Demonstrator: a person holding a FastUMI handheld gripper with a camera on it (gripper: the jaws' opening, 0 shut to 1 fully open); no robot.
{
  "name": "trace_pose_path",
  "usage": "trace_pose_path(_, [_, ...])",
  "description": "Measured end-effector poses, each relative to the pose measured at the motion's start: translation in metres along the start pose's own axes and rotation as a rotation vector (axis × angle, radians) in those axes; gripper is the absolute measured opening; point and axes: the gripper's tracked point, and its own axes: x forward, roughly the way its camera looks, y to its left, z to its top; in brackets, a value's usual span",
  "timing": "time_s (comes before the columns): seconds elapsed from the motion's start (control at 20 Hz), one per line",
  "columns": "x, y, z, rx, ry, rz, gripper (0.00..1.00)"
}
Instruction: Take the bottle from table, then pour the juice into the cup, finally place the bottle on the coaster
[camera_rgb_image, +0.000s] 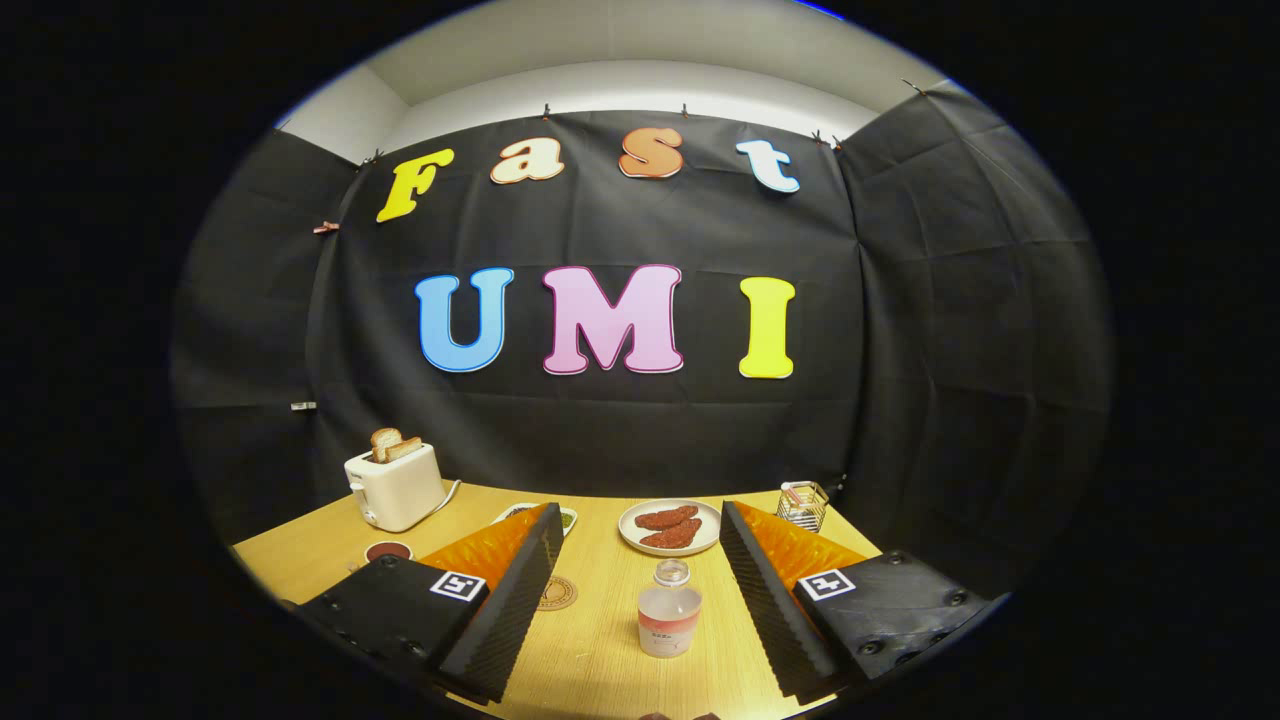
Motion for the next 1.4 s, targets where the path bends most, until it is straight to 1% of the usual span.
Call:
trace_pose_path(0.2, [0.017,-0.010,-0.030,-0.018,0.033,-0.016,0.97])
trace_pose_path(0.35, [0.031,-0.008,-0.052,-0.062,0.050,0.007,0.97])
trace_pose_path(0.45, [0.043,-0.010,-0.062,-0.066,0.047,0.008,0.97])
trace_pose_path(0.6, [0.061,-0.020,-0.086,-0.075,0.058,-0.025,0.97])
trace_pose_path(0.7, [0.069,-0.028,-0.103,-0.068,0.074,-0.049,0.98])
trace_pose_path(0.85, [0.073,-0.027,-0.130,-0.035,0.118,-0.035,0.98])
trace_pose_path(1.15, [0.077,-0.022,-0.153,-0.042,0.131,0.001,0.98])
trace_pose_path(1.4, [0.091,-0.028,-0.168,-0.052,0.140,0.000,0.98])
